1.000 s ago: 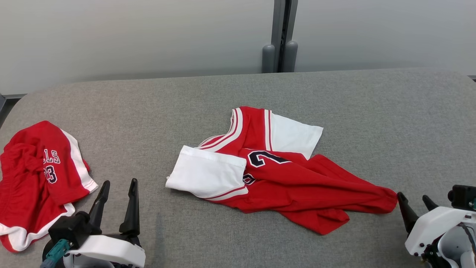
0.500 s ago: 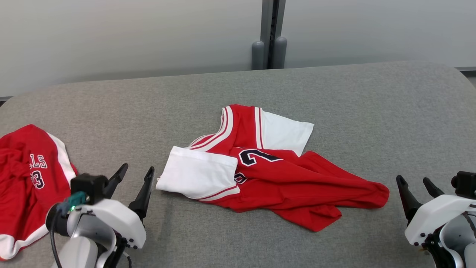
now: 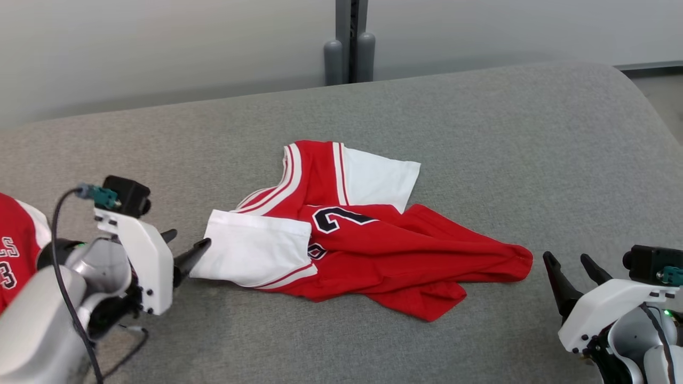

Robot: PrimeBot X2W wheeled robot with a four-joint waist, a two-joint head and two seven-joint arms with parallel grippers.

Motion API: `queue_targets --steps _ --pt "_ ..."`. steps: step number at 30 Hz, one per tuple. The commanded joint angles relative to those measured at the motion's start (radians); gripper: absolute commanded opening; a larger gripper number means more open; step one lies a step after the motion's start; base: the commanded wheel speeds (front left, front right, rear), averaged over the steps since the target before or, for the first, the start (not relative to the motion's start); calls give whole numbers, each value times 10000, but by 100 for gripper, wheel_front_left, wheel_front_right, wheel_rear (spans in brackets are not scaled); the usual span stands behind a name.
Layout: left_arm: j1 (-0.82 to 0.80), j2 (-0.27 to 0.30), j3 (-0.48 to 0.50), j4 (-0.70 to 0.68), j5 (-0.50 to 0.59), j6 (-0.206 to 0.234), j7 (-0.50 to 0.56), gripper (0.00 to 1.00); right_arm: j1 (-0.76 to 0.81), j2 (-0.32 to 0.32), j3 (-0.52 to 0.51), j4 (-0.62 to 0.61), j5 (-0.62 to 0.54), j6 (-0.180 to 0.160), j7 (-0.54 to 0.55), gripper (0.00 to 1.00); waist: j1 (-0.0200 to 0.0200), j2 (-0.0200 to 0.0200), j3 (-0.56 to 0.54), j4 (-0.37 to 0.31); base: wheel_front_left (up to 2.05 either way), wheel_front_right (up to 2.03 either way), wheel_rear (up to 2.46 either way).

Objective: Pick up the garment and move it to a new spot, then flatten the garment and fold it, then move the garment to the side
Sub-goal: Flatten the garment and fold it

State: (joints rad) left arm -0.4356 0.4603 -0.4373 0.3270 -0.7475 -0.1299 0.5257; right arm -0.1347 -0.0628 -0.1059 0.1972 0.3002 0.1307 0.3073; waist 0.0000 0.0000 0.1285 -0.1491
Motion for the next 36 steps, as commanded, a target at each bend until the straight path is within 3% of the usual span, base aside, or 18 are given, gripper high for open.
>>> queue_targets --steps 1,6,14,23,36 --pt "-411 343 -260 9 -412 -8 518 100 -140 -3 47 28 36 3 -82 100 0 0 169 -170 0 0 0" --pt "-1429 1229 -914 77 -2322 -9 2271 100 -418 49 317 231 95 3 -242 100 0 0 507 -567 0 0 0" --pt "-2356 1717 -1247 396 -3652 -10 3431 100 -759 86 528 532 247 3 -480 100 0 0 884 -935 0 0 0" --pt "-2940 2126 -1832 960 -4262 -11 3452 100 -1123 104 648 863 429 3 -847 100 0 0 1375 -1375 0 0 0" --pt "-3188 2394 -2476 1028 -4787 -11 3024 100 -1350 103 777 1262 619 3 -1131 100 0 0 1569 -1416 0 0 0"
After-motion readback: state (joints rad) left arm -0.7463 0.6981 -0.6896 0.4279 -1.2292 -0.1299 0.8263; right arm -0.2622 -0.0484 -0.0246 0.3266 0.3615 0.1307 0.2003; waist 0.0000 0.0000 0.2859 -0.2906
